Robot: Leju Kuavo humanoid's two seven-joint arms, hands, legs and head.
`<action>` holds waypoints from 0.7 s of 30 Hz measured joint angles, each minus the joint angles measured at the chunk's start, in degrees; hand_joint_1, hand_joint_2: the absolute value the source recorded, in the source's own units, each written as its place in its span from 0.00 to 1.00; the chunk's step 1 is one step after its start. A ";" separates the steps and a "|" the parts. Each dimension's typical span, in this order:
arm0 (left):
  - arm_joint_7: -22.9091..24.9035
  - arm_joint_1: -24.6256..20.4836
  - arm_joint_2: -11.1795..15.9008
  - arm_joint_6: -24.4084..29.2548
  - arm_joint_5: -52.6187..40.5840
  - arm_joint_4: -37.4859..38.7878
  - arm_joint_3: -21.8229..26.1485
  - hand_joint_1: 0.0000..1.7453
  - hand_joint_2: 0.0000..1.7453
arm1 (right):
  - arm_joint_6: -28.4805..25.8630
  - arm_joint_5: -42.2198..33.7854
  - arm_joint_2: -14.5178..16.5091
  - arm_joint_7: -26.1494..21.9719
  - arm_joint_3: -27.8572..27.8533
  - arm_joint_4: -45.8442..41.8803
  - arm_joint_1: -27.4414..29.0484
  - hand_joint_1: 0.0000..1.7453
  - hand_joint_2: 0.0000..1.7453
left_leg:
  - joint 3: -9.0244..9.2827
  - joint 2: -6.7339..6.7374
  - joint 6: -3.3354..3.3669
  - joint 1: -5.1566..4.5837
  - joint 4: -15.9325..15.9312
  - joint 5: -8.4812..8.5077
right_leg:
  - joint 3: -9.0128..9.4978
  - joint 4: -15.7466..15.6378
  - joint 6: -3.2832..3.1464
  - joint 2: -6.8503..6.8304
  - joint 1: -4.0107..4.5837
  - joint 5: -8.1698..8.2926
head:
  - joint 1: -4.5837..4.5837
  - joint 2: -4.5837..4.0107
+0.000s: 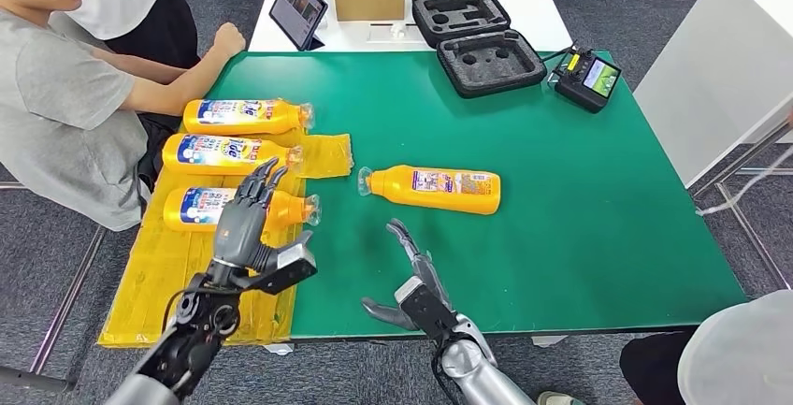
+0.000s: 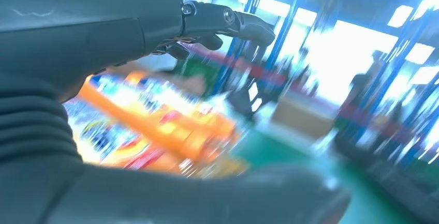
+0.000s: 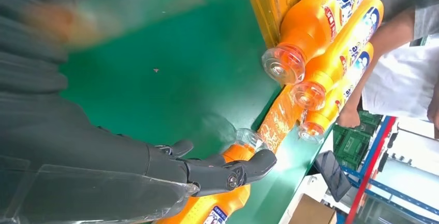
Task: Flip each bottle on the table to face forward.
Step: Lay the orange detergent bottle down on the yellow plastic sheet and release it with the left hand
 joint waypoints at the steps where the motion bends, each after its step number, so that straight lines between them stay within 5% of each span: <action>1: -1.24 1.52 -0.18 0.93 -0.15 -3.09 -0.13 0.00 1.00 | -0.30 0.18 -0.02 -0.01 0.20 -0.03 0.05 0.00 1.00 | -0.01 0.00 0.00 0.00 0.00 0.00 | -0.02 0.00 0.00 0.00 0.00 0.00 | -0.01 0.00; 9: -7.16 7.50 -2.84 2.06 -0.80 -16.55 1.45 0.00 1.00 | -3.03 1.54 -0.24 -0.01 1.95 -0.25 0.08 0.00 1.00 | -0.02 -0.01 -0.01 0.01 -0.01 0.01 | -0.02 0.00 -0.01 0.00 0.01 0.01 | 0.00 0.00; 11: -7.40 8.26 -3.20 2.07 -0.24 -18.46 1.76 0.00 1.00 | -8.19 5.72 -0.33 0.11 2.37 -0.23 0.07 0.00 1.00 | -0.02 -0.01 0.00 0.01 0.00 0.02 | -0.02 0.00 -0.01 -0.01 0.01 0.01 | 0.00 0.00; 14: -7.65 9.65 -3.67 2.07 1.28 -22.05 1.82 0.00 1.00 | -17.68 27.62 0.30 2.25 -1.20 -1.43 0.81 0.00 1.00 | -0.02 -0.02 -0.01 0.01 0.00 0.03 | -0.02 0.01 0.00 -0.01 0.01 0.01 | 0.00 0.00; 18: -7.81 11.43 -3.72 2.07 5.14 -24.88 0.13 0.00 1.00 | -19.79 68.65 1.30 7.47 -13.10 -5.02 1.71 0.00 1.00 | -0.06 -0.09 0.00 0.00 0.00 0.02 | -0.04 0.00 0.00 -0.08 0.00 0.00 | -0.03 0.00; 21: -7.88 12.67 -3.72 2.07 7.75 -25.81 -1.54 0.00 1.00 | -19.86 76.47 0.63 10.22 -20.12 -6.57 1.50 0.00 1.00 | -0.13 -0.15 0.01 -0.04 0.00 0.02 | -0.05 0.00 0.01 -0.14 -0.04 0.00 | 0.01 0.00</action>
